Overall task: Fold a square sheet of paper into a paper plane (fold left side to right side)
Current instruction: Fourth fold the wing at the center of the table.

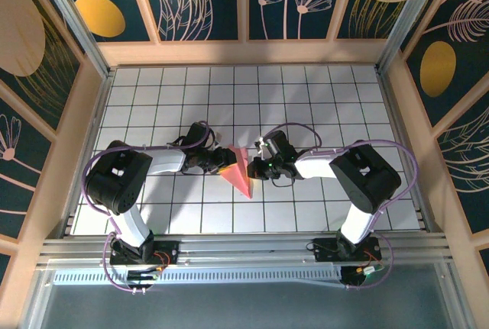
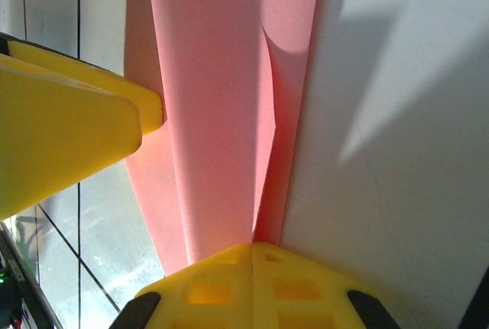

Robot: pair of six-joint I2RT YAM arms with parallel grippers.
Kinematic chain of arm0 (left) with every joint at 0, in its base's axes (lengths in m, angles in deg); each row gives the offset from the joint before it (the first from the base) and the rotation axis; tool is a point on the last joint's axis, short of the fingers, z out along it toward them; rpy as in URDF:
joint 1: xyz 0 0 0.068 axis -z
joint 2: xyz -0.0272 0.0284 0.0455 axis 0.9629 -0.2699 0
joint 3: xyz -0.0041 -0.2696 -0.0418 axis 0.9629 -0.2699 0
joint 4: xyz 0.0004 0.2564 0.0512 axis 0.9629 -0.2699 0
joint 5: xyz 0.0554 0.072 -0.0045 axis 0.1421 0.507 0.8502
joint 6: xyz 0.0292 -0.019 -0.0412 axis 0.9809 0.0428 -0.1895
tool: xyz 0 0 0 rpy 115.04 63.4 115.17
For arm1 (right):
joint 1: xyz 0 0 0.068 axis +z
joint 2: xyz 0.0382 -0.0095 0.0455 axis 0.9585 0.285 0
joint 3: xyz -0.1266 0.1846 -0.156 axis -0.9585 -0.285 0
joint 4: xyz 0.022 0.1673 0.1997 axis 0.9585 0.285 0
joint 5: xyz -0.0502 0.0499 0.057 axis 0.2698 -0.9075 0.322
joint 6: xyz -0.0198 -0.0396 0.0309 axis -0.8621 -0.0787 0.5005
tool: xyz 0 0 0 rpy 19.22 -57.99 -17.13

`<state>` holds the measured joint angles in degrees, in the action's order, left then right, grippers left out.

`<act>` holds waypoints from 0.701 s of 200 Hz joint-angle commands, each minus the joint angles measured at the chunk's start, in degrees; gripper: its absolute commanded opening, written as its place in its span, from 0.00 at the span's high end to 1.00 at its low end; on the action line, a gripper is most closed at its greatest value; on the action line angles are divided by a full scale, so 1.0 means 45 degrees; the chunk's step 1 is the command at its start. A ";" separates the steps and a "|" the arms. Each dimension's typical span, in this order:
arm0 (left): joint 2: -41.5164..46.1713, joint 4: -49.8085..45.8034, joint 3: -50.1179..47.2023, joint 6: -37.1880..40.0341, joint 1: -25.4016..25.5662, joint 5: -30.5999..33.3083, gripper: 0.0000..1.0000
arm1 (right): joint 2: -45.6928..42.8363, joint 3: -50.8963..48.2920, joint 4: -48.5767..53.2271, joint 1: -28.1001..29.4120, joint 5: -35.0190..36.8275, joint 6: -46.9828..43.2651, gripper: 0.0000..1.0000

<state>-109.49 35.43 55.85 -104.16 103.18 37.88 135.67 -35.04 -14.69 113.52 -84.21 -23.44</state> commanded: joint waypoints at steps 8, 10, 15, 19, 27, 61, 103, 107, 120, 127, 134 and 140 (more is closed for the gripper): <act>-0.0240 -0.0840 -0.0284 0.0244 0.0036 0.0703 0.58 | -0.0463 0.0194 0.0269 -0.0065 0.0356 -0.0266 1.00; -0.0235 -0.0840 -0.0282 0.0235 0.0036 0.0703 0.58 | -0.0462 0.0194 0.0263 -0.0060 0.0372 -0.0266 1.00; -0.0228 -0.0840 -0.0282 0.0251 0.0036 0.0709 0.58 | -0.0479 0.0194 0.0257 -0.0077 0.0391 -0.0266 1.00; -0.0215 -0.0840 -0.0266 0.0249 0.0036 0.0695 0.58 | -0.0464 0.0194 0.0255 -0.0077 0.0396 -0.0248 1.00; -0.0214 -0.0845 -0.0278 0.0244 0.0036 0.0716 0.57 | -0.0466 0.0194 0.0255 -0.0077 0.0406 -0.0247 1.00; -0.0231 -0.0840 -0.0301 0.0237 0.0039 0.0703 0.58 | -0.0471 0.0210 0.0216 -0.0080 0.0397 -0.0247 1.00; -0.0232 -0.0840 -0.0299 0.0237 0.0036 0.0695 0.57 | -0.0367 0.0219 0.0350 -0.0080 0.0426 -0.0306 1.00; -0.0228 -0.0842 -0.0300 0.0249 0.0036 0.0684 0.58 | -0.0363 0.0214 0.0338 -0.0076 0.0435 -0.0303 1.00; -0.0231 -0.0840 -0.0285 0.0233 0.0037 0.0694 0.57 | -0.0306 0.0194 0.0294 -0.0084 0.0399 -0.0292 1.00; -0.0244 -0.0840 -0.0289 0.0250 0.0036 0.0694 0.58 | -0.0277 0.0194 0.0257 -0.0077 0.0378 -0.0286 1.00; -0.0233 -0.0829 -0.0299 0.0239 0.0036 0.0692 0.57 | -0.0266 0.0194 0.0245 -0.0077 0.0368 -0.0267 1.00; -0.0236 -0.0840 -0.0289 0.0251 0.0036 0.0680 0.58 | -0.0246 0.0209 0.0252 -0.0083 0.0377 -0.0278 1.00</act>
<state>-109.49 35.43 55.85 -104.18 103.18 37.88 135.14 -35.04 -14.25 113.52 -83.40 -23.59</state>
